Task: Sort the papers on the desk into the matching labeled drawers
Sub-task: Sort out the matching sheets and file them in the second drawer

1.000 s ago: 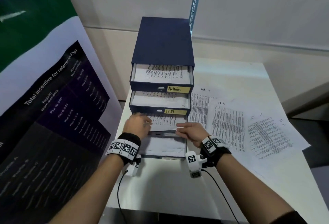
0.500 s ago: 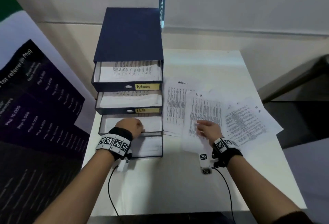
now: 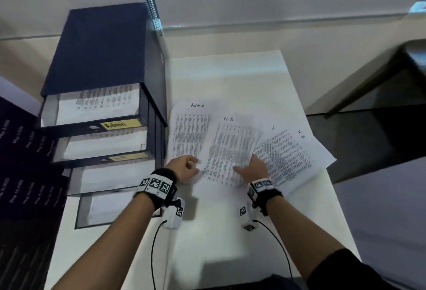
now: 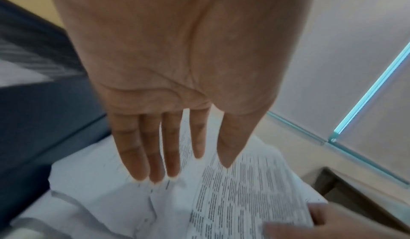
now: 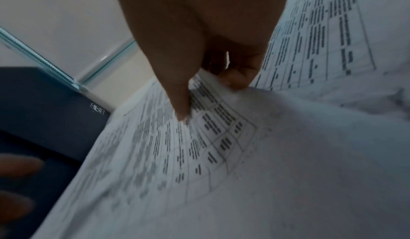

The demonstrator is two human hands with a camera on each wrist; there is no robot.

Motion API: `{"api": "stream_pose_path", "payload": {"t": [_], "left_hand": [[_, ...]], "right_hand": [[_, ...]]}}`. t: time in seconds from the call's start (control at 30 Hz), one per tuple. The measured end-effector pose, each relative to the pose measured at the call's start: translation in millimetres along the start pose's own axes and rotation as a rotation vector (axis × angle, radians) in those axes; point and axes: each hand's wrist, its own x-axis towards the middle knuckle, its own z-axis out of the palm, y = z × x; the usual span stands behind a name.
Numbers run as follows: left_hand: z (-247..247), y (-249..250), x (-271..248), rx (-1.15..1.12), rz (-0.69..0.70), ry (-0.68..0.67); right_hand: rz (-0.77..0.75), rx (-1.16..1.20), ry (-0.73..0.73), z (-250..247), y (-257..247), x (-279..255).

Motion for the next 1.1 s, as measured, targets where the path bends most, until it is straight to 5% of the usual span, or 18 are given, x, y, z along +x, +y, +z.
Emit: {"api": "stream_pose_path", "payload": {"t": [0.1,0.27,0.4,0.53,0.8,0.97,1.1], "left_hand": [[18.6,19.2,26.3,-0.035,-0.019,0.082],[48.5,70.8,75.1,-0.005,0.014,0.195],[83.6,115.7,109.8,0.137,0.192,0.18],[118.3,147.2,128.7,0.31,0.201,0.109],[139.5,160.1,139.7,0.224,0.114,0.056],[120.5,141.7,134.6,0.027,0.135,0.053],[102.2,120.5,131.6,0.012,0.105,0.1]], "right_hand": [[-0.143,0.102,0.041,-26.8,13.7,2.5],[0.17,0.357,0.227,-75.9,88.9,20.0],[0.367,0.324,0.124,-101.5,140.6,16.5],[0.445,0.43,0.124,-111.8,153.4,12.1],[0.425,0.336,0.171,-112.2,132.2,14.7],[0.194,0.029,0.199,-98.4,117.2,16.7],[0.167,0.206,0.124,-88.2,105.5,18.8]]}}
